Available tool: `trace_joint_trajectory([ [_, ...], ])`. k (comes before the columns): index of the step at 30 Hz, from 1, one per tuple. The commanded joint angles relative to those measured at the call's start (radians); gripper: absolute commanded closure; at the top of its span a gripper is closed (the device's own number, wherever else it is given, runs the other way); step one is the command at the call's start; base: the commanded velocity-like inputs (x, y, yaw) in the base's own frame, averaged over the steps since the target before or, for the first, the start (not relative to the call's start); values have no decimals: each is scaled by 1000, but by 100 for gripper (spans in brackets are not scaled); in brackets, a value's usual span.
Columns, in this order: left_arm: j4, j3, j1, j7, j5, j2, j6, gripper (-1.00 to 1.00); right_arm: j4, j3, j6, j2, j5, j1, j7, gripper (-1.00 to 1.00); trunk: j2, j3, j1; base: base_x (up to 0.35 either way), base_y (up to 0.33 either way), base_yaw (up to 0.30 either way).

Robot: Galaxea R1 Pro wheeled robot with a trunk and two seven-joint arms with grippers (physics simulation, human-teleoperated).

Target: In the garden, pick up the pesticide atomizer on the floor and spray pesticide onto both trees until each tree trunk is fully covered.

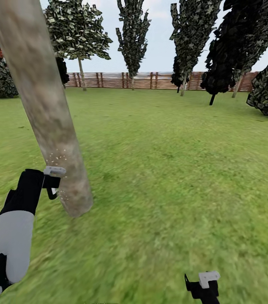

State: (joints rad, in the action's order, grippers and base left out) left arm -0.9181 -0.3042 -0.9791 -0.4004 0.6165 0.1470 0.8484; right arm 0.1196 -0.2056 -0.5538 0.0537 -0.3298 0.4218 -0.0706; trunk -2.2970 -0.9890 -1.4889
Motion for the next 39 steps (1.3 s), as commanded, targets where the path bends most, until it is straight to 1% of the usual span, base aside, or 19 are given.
trace_joint_trajectory([
  [1,0,0,8,0,0,0,0,100,0,0,0,0,0,0,0,-100,0,0,0,2,-274,278],
  [4,1,0,45,3,0,-1,-1,100,0,0,0,0,0,0,0,-100,0,0,0,1,-274,279],
  [7,1,0,57,4,-3,-3,-1,100,0,0,0,0,0,0,0,-100,0,0,0,0,-274,279],
  [9,2,0,58,3,-4,-18,0,100,0,0,0,0,0,0,0,-100,0,0,0,0,-274,223],
  [10,1,0,59,4,-4,-33,0,100,0,0,0,0,0,0,0,-100,0,0,0,30,-274,71],
  [12,1,0,58,4,-4,-43,0,100,0,0,0,0,0,0,0,-100,0,0,0,76,-272,34],
  [15,0,2,57,5,-2,-46,0,100,0,0,0,0,0,0,0,-100,0,0,0,216,-192,7],
  [17,1,2,58,5,0,-37,0,100,0,0,0,0,0,0,0,-100,0,0,0,290,-129,1],
  [19,2,-4,83,11,6,-26,-2,100,0,0,0,0,0,-1,0,-100,0,0,0,274,-155,0],
  [22,2,-8,140,49,12,13,-9,100,0,0,0,0,0,0,0,-100,0,0,0,161,-94,0],
  [24,2,-8,167,56,8,23,-11,100,0,0,0,0,0,0,0,-100,0,0,0,39,-22,0],
  [27,5,-5,183,58,-1,1,-11,100,0,0,0,0,0,0,1,-100,0,0,0,5,-3,2],
  [29,9,-4,184,60,1,-55,-12,100,0,0,0,0,0,0,1,-100,0,0,0,1,-1,124],
  [30,9,-4,184,60,-1,-72,-12,100,0,0,0,0,0,0,2,-100,0,0,0,0,0,223],
  [32,11,-10,184,60,-2,-82,-11,100,0,0,0,0,0,0,2,-100,0,0,0,0,0,257],
  [34,11,-16,184,60,-2,-75,-10,100,0,0,0,0,0,0,2,-100,0,0,0,0,0,272],
  [35,14,-36,185,56,0,-57,-11,100,0,0,0,0,0,0,2,-100,0,0,0,0,0,276],
  [36,31,-67,186,50,-1,-20,-10,100,0,0,0,0,0,0,2,-100,0,0,0,0,0,277],
  [39,101,-112,186,40,-3,45,-11,100,0,0,0,0,0,0,2,-100,0,0,0,0,0,251],
])
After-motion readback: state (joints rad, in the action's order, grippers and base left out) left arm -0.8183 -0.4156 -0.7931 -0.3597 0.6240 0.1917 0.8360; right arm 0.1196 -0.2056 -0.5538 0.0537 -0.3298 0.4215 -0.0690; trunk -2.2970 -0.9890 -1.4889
